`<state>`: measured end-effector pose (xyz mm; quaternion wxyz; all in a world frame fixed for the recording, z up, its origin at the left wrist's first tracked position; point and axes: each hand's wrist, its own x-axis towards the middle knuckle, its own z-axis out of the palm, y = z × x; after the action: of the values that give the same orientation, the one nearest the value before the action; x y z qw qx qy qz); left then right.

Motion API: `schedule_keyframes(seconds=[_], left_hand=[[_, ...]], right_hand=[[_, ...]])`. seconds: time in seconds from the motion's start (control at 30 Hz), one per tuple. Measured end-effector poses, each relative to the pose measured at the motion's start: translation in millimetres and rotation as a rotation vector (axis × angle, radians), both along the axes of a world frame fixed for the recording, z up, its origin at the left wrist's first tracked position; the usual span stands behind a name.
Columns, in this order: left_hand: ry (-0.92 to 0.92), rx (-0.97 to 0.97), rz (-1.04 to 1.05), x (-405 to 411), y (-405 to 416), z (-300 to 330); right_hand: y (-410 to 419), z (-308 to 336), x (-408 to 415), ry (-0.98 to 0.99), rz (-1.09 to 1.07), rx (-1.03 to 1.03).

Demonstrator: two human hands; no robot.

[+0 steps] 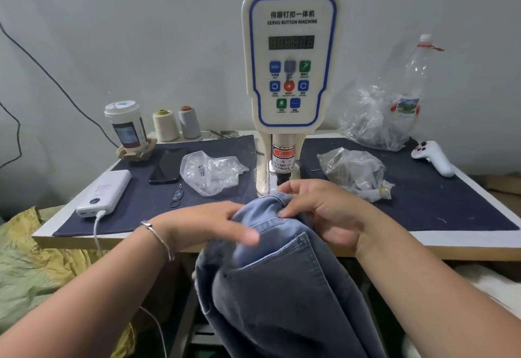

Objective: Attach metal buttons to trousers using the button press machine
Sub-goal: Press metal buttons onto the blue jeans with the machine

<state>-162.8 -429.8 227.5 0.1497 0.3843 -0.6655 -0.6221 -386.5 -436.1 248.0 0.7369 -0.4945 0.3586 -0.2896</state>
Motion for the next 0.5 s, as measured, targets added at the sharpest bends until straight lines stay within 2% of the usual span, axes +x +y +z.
schedule_keyframes(seconds=[0.1, 0.23, 0.3, 0.37, 0.43, 0.5], left_hand=[[-0.112, -0.070, -0.028, -22.7, 5.3, 3.2], [-0.096, -0.025, 0.049, -19.0, 5.1, 3.5], [0.016, 0.080, 0.071, -13.5, 4.0, -1.2], [0.192, 0.188, 0.154, -4.8, 1.8, -5.4], [0.312, 0.188, 0.327, 9.8, -4.5, -9.9], [0.339, 0.115, 0.538, 26.9, -13.3, -14.6]], right_hand=[[3.3, 1.5, -4.0, 0.100, -0.048, -0.147], [-5.1, 3.4, -21.3, 0.483, -0.161, -0.481], [-11.9, 2.2, -26.8, 0.550, -0.183, -0.563], [-21.2, -2.6, -34.3, 0.533, -0.215, -0.616], [-37.8, -15.0, -49.4, 0.544, -0.322, -0.637], [-58.6, -34.9, -71.8, 0.649, -0.511, -0.610]])
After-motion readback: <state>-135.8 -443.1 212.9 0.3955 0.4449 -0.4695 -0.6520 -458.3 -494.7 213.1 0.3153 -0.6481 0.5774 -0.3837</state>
